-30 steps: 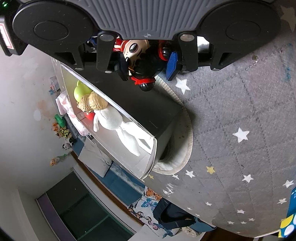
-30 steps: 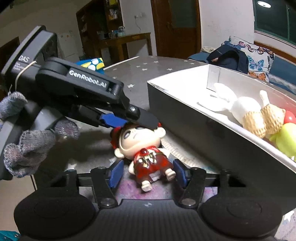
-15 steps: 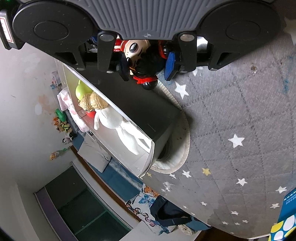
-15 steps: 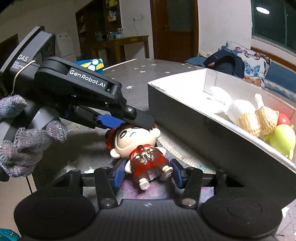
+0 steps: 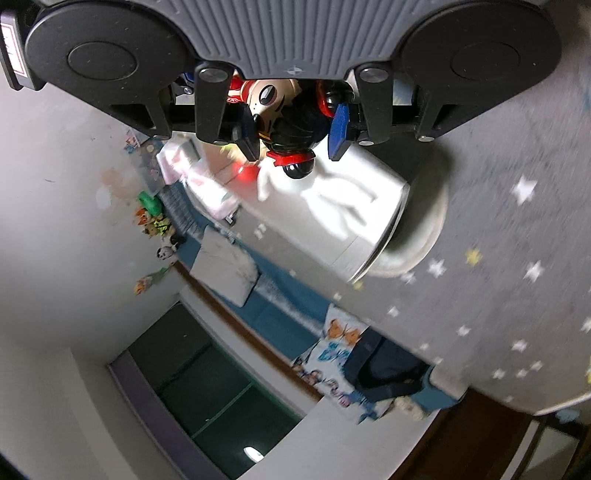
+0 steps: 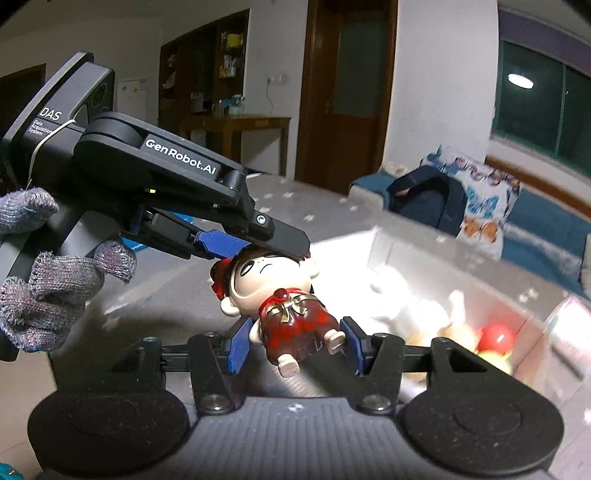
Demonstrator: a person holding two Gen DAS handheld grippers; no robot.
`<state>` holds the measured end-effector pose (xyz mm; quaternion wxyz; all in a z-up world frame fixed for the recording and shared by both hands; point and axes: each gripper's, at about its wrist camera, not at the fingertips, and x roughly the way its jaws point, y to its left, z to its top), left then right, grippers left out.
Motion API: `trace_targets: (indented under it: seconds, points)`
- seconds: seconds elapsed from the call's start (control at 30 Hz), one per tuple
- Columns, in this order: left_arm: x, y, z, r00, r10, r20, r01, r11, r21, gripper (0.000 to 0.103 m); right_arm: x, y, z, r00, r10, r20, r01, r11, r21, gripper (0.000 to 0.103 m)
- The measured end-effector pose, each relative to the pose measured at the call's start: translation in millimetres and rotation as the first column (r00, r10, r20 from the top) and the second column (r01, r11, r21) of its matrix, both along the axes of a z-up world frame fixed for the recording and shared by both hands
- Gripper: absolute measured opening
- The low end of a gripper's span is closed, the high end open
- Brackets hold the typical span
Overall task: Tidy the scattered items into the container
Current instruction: 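Lift the doll with both grippers and carry it over the grey box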
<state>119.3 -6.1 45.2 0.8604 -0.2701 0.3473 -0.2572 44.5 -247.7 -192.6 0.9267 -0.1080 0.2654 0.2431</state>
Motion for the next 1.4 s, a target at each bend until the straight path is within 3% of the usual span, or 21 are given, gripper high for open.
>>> trace_targets:
  seconds: [0.33, 0.67, 0.97, 1.17, 1.4]
  points:
    - [54, -28, 5, 1.000, -0.011, 0.000, 0.011, 1.000, 0.027, 0.043, 57, -20, 10, 0.999, -0.032, -0.009, 0.032, 0.999, 0.005, 0.052]
    - [98, -45, -20, 0.998, -0.014, -0.059, 0.017, 0.998, 0.061, 0.042, 108, -35, -12, 0.992, -0.037, -0.118, 0.037, 0.999, 0.001, 0.052]
    - [115, -52, -42, 0.995, -0.006, -0.100, 0.016, 0.996, 0.093, 0.042, 129, -35, -29, 0.981, -0.022, -0.191, 0.015, 0.999, -0.037, 0.052]
    - [117, -56, -43, 0.996, -0.005, -0.085, 0.016, 0.992, 0.129, 0.042, 135, -34, -33, 0.976, -0.010, -0.216, -0.003, 0.998, -0.058, 0.052]
    - [114, -69, -42, 0.999, -0.016, -0.047, 0.027, 0.974, 0.224, 0.042, 137, -28, -34, 0.976, 0.010, -0.218, -0.036, 0.993, -0.115, 0.052]
